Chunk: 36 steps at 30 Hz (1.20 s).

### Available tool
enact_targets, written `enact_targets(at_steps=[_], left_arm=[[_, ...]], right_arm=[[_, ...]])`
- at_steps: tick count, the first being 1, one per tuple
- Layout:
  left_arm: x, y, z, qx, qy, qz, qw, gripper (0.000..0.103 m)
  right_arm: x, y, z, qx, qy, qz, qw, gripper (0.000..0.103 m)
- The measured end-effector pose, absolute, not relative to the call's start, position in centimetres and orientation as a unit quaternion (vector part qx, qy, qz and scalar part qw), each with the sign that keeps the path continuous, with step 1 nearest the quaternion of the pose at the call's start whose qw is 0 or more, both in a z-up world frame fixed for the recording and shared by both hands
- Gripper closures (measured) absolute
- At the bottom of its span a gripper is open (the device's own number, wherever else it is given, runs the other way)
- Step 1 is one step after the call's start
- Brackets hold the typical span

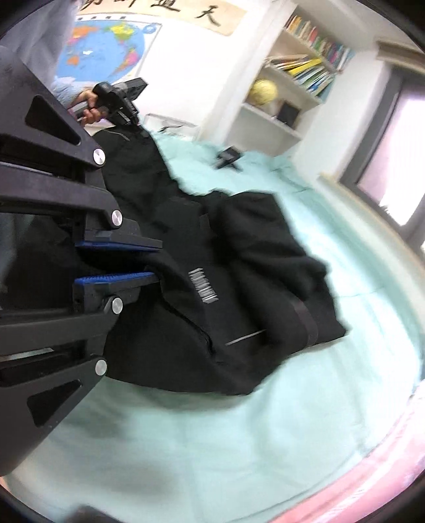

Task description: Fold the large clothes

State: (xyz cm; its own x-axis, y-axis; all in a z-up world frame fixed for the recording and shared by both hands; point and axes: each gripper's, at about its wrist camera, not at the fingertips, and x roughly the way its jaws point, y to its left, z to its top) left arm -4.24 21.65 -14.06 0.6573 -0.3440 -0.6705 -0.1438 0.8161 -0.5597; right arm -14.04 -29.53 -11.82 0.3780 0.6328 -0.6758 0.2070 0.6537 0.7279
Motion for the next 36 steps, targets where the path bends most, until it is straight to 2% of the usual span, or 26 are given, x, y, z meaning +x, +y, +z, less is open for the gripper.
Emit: enact_targets(at_steps=[8,13,16,20,24,28,31,34,35,36], left_arm=[[5.8,19.3,-7.7,-0.264,0.362,-0.098,0.889,0.095],[13.5,19.1,-6.8,-0.282,0.366,-0.079,0.884,0.095],[18.3,19.0,-7.4,-0.293,0.372,-0.068,0.878,0.094],[24.5,17.3,-10.2,-0.284,0.391,-0.044,0.874,0.094],[30.7,15.6,-15.5,-0.299,0.424,0.003,0.855,0.093],[35.6,14.4,-21.3,-0.286,0.459,0.055,0.840,0.093],[37.0,13.5,-24.5,-0.251,0.478,0.066,0.839,0.090],[37.2,14.4,-25.7,-0.268,0.493,0.047,0.826,0.087],[37.1,15.0,-25.6,-0.282,0.496,0.029,0.821,0.085],[36.9,16.0,-25.2,-0.295,0.500,0.006,0.814,0.082]], right_arm=[[-4.3,-31.3,-7.2,0.387,0.468,0.127,0.784,0.089],[1.2,-33.6,-8.4,0.405,0.465,0.089,0.782,0.089],[5.0,-34.2,-9.9,0.373,0.471,0.067,0.797,0.089],[10.7,-34.2,-14.6,0.365,0.490,0.044,0.791,0.089],[15.9,-33.4,-21.5,0.344,0.528,0.020,0.776,0.089],[17.9,-33.0,-28.7,0.332,0.574,0.001,0.749,0.089],[17.9,-33.9,-32.9,0.364,0.575,-0.021,0.732,0.089],[17.7,-35.3,-34.7,0.331,0.592,-0.066,0.732,0.071],[17.5,-35.7,-34.9,0.328,0.600,-0.073,0.726,0.059],[16.9,-36.6,-34.8,0.338,0.602,-0.077,0.719,0.057]])
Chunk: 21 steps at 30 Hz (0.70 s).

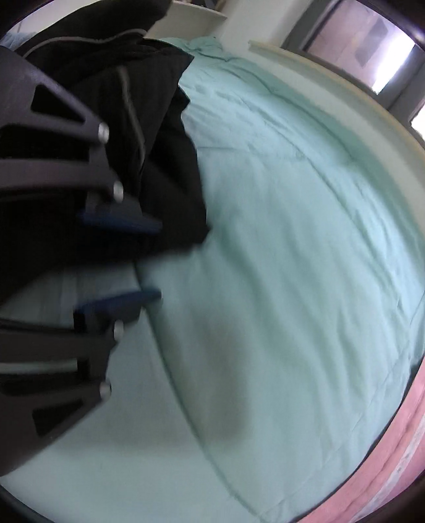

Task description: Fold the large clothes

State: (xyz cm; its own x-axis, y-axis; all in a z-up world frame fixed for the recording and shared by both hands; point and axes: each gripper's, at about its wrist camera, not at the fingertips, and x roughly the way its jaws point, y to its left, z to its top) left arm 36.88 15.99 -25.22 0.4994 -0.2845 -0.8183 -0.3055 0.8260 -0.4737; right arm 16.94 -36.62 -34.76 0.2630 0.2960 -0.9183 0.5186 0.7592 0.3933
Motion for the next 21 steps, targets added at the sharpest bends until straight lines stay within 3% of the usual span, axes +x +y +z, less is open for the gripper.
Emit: enact_targets(at_steps=[5,7,11,15,18,19,21], left_arm=[[34.3,20.0,-21.9,-0.336,0.481,-0.021,0.809,0.062],[32.3,20.8,-19.2,-0.300,0.461,0.018,0.835,0.026],[28.1,21.9,-14.0,-0.262,0.432,0.045,0.862,0.025],[24.7,18.5,-7.7,-0.183,0.413,0.012,0.892,0.025],[23.1,14.3,-3.3,-0.132,0.398,-0.025,0.907,0.025],[22.9,13.2,-2.4,-0.122,0.395,-0.034,0.910,0.025],[22.8,10.2,-0.1,-0.093,0.384,-0.055,0.917,0.025]], right_arm=[[13.3,-40.9,-29.8,0.368,0.557,-0.138,0.732,0.050],[11.9,-41.8,-26.8,0.368,0.538,-0.151,0.743,0.050],[9.9,-41.1,-18.0,0.309,0.498,-0.148,0.796,0.049],[10.0,-36.0,-7.5,0.154,0.446,-0.099,0.876,0.049],[10.9,-33.2,-2.3,0.142,0.402,-0.049,0.903,0.049],[11.6,-32.4,-0.3,0.156,0.386,-0.027,0.909,0.048],[13.4,-30.8,2.2,0.168,0.369,0.003,0.914,0.035]])
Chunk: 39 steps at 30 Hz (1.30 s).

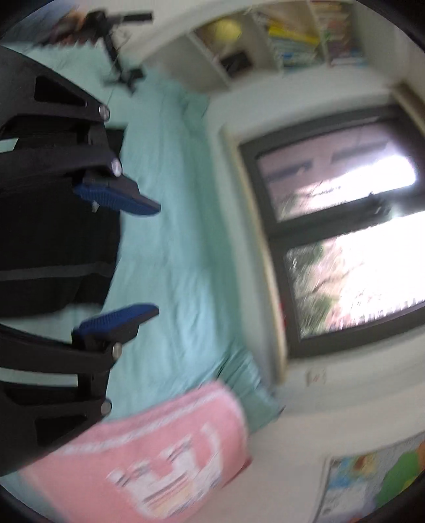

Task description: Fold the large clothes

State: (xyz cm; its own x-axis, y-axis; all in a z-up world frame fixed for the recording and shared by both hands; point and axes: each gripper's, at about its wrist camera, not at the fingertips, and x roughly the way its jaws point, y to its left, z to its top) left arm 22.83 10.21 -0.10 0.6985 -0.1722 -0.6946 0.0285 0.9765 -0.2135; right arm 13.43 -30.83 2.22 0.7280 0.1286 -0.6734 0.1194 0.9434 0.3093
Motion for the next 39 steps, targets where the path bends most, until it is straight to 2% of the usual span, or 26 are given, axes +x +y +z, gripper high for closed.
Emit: enact_targets(at_steps=[3,6,9,13,16,23,27,32,36,39], left_arm=[[23.0,6.7,1.6,-0.089,0.377,-0.072,0.919,0.025],[23.2,3.5,-0.2,-0.088,0.404,-0.106,0.904,0.025],[23.2,0.2,-4.7,-0.084,0.454,-0.131,0.877,0.025],[25.0,-2.1,-10.8,-0.039,0.508,-0.143,0.848,0.025],[26.8,-3.5,-14.3,-0.003,0.516,-0.138,0.846,0.025],[33.1,-4.0,-20.0,0.000,0.523,-0.112,0.845,0.025],[34.4,-4.9,-22.5,0.013,0.543,-0.110,0.832,0.025],[36.2,-4.9,-25.2,-0.001,0.575,-0.107,0.811,0.025],[36.6,-5.4,-24.8,0.009,0.583,-0.104,0.806,0.024],[35.3,-5.0,-22.2,-0.009,0.573,-0.097,0.814,0.024]], right_arm=[[15.5,-27.4,2.6,0.180,0.379,0.044,0.906,0.028],[14.8,-22.9,-1.6,0.214,0.436,0.081,0.870,0.028],[14.3,-18.7,-7.9,0.240,0.505,0.112,0.821,0.028],[15.4,-15.3,-16.1,0.207,0.561,0.131,0.791,0.028],[17.3,-15.4,-21.7,0.203,0.592,0.094,0.774,0.028],[21.5,-17.2,-29.5,0.193,0.617,0.040,0.762,0.028],[22.0,-17.0,-32.1,0.167,0.624,0.036,0.762,0.024],[24.0,-16.4,-35.0,0.144,0.675,0.052,0.721,0.018],[25.5,-16.3,-35.1,0.137,0.702,0.059,0.696,0.015],[25.3,-17.3,-32.6,0.172,0.703,0.042,0.689,0.018]])
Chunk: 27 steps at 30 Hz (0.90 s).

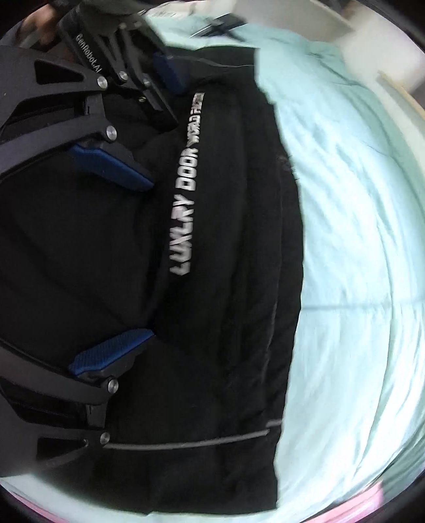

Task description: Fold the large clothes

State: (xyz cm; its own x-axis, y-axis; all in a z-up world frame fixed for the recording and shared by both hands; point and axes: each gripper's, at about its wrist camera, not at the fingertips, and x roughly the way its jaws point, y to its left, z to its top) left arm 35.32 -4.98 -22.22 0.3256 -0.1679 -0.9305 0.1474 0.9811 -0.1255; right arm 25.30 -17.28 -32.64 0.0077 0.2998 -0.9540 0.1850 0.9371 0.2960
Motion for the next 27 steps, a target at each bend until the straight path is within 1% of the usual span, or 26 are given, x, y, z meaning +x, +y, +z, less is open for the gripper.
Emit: enact_targets(at_steps=[2,4,6,9,12,15,19,21,24,27], left_arm=[[33.7,-4.2,-20.3,-0.022,0.558,-0.091,0.825,0.024],[31.4,-3.5,-18.7,-0.039,0.538,-0.089,0.837,0.024],[29.4,-3.2,-17.8,-0.051,0.526,-0.092,0.844,0.024],[26.7,-2.9,-17.9,-0.052,0.517,-0.086,0.850,0.025],[25.3,-2.9,-19.5,-0.037,0.531,-0.080,0.843,0.025],[24.2,-3.7,-21.0,0.015,0.531,-0.075,0.844,0.026],[24.7,-4.3,-23.3,0.052,0.545,-0.073,0.833,0.026],[25.0,-4.4,-24.5,0.057,0.548,-0.071,0.831,0.026],[25.4,-4.2,-26.1,0.060,0.546,-0.080,0.832,0.026],[25.7,-3.5,-26.2,0.047,0.552,-0.094,0.827,0.026]], right_arm=[[23.9,-18.1,-30.3,0.205,0.685,0.033,0.698,0.019],[22.1,-18.3,-28.2,0.213,0.660,0.027,0.720,0.019],[19.8,-17.5,-26.6,0.199,0.636,0.031,0.745,0.019],[17.3,-15.8,-26.2,0.160,0.623,0.041,0.765,0.019],[15.6,-14.0,-27.6,0.146,0.633,0.058,0.758,0.019],[13.7,-13.0,-29.1,0.118,0.639,0.059,0.758,0.018],[13.9,-13.7,-31.2,0.146,0.653,0.053,0.741,0.018],[14.0,-13.6,-32.4,0.137,0.664,0.055,0.733,0.014],[14.1,-13.0,-33.9,0.104,0.658,0.062,0.744,0.010],[14.5,-13.1,-34.1,0.102,0.664,0.067,0.738,0.007]])
